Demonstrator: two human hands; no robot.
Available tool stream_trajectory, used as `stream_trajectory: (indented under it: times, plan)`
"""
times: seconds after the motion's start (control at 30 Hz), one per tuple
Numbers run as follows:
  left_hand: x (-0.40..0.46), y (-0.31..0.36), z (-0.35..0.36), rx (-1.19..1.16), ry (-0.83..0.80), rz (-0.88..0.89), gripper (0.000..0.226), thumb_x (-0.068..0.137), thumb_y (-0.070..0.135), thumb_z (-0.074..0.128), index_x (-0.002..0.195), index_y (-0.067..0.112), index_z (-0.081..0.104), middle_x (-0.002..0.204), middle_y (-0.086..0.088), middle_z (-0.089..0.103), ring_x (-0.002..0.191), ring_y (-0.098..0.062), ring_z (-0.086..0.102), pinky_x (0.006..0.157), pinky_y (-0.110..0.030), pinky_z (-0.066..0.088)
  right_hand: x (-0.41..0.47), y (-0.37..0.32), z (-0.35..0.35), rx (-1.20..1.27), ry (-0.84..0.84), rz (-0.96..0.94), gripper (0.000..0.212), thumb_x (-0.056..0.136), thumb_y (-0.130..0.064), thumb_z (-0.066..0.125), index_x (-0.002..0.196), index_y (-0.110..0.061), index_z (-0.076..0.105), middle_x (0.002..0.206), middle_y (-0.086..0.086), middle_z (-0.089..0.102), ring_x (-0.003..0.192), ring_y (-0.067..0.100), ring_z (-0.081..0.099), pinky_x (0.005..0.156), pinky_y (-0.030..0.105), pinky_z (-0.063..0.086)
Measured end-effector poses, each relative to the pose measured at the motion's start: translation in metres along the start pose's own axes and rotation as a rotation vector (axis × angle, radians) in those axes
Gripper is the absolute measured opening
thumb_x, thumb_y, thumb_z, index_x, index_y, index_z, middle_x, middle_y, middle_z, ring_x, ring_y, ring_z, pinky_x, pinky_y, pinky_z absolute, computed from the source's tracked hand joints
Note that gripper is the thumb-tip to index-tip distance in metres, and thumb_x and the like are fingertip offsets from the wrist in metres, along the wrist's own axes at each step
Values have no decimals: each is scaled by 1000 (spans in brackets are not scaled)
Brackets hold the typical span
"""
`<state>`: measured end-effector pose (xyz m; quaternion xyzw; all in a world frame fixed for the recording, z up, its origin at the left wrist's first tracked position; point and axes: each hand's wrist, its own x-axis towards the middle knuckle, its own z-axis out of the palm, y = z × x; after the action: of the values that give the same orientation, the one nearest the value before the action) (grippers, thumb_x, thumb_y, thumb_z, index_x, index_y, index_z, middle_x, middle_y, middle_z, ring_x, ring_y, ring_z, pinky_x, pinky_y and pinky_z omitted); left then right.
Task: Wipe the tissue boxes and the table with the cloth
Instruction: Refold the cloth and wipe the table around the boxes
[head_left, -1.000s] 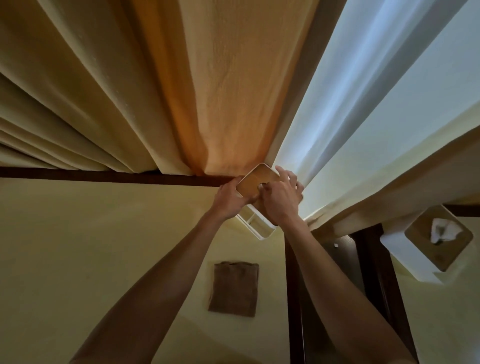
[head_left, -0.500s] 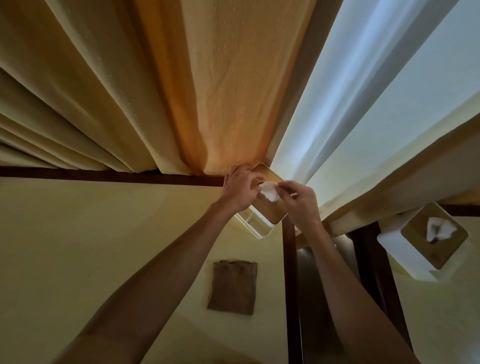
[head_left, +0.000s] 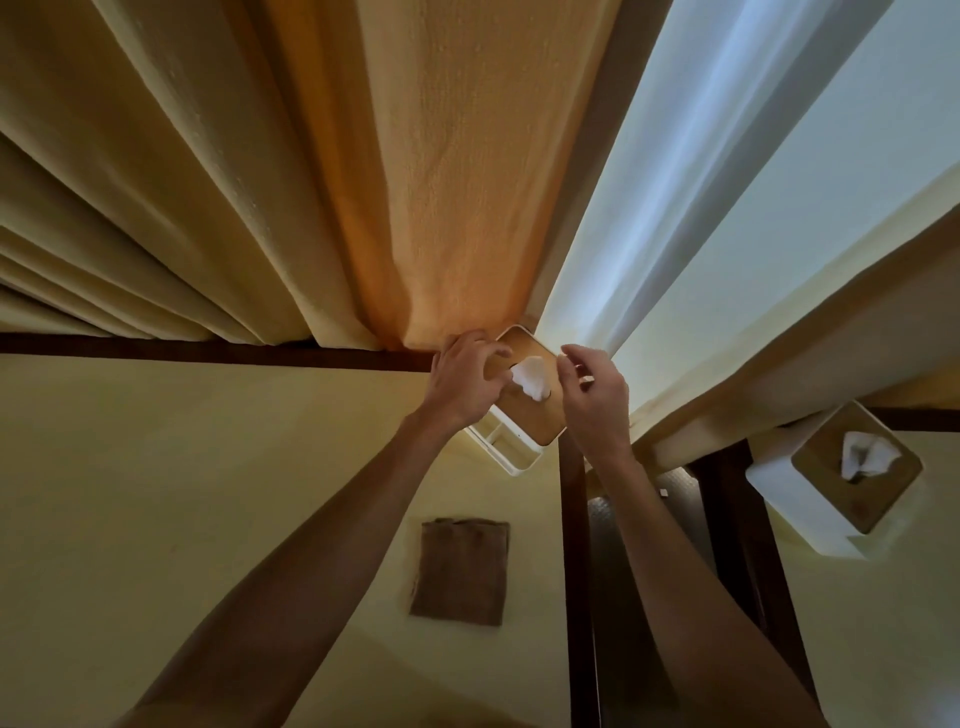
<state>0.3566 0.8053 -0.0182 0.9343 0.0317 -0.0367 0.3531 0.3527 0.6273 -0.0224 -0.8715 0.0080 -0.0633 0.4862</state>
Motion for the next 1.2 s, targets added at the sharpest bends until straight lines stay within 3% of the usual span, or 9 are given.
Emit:
stream_trajectory:
  times: [0.1, 0.17, 0.27, 0.47, 0.67, 0.77, 0.87, 1.0, 1.2]
  plan:
    - [-33, -13, -4, -65, 76, -28, 32, 92, 24, 70, 124, 24, 65, 135, 7, 58, 129, -17, 43, 108, -34, 35, -32, 0, -3, 25, 166, 25, 21, 105, -22, 58, 117, -10, 70, 108, -3, 69, 92, 5, 61, 82, 17, 51]
    - [-63, -31, 1, -47, 66, -76, 36, 91, 21, 70, 125, 24, 63, 134, 6, 59, 127, -19, 46, 108, -36, 38, -64, 4, -2, 15, 173, 6, 16, 104, -18, 59, 111, -10, 71, 100, -4, 67, 88, 2, 61, 78, 13, 50]
    - [-107, -61, 15, 15, -39, -187, 37, 91, 23, 69, 127, 25, 62, 136, 5, 58, 129, -22, 45, 111, -38, 34, -116, 20, 9, 2, 28, -19, 11, 101, -10, 61, 105, -10, 71, 95, -4, 66, 87, 1, 62, 76, 9, 51]
    - [-153, -90, 36, 199, -267, -231, 31, 93, 37, 64, 123, 33, 63, 125, 5, 59, 127, -20, 45, 108, -36, 31, -164, 60, 42, -302, -474, 71, 27, 99, -25, 65, 124, -16, 69, 115, -3, 58, 111, 16, 53, 96, 29, 50]
    - [-160, -92, 37, 330, -310, -239, 28, 92, 32, 65, 119, 27, 63, 123, 0, 56, 127, -23, 44, 107, -38, 30, -158, 61, 47, -406, -525, 122, 10, 92, -22, 73, 100, -19, 68, 105, -5, 54, 104, 14, 48, 89, 26, 49]
    - [-164, -94, 38, 277, -301, -275, 19, 90, 24, 65, 109, 25, 66, 119, -1, 53, 124, -23, 43, 104, -37, 33, -154, 53, 45, -336, -575, 191, 12, 90, -12, 72, 91, -19, 62, 95, -4, 58, 92, 18, 56, 80, 32, 56]
    - [-168, -94, 34, 142, -289, -283, 16, 86, 18, 65, 101, 22, 65, 110, -1, 61, 112, -23, 53, 94, -35, 41, -154, 51, 41, -233, -577, 307, 16, 91, -8, 71, 96, -18, 59, 91, 0, 64, 82, 18, 63, 75, 37, 60]
    - [-175, -90, 23, -64, -287, -279, 16, 83, 12, 67, 84, 24, 58, 85, 3, 67, 82, -18, 60, 68, -28, 44, -154, 53, 34, -179, -594, 346, 28, 94, -9, 68, 119, -18, 61, 104, 4, 60, 88, 19, 62, 67, 20, 51]
    - [-188, -75, 12, -133, -247, -196, 24, 80, 10, 73, 82, 28, 57, 86, 7, 74, 78, -7, 65, 73, -28, 51, -156, 55, 27, -274, -646, 246, 31, 87, -19, 76, 117, -18, 67, 115, 2, 51, 109, 23, 53, 89, 26, 44]
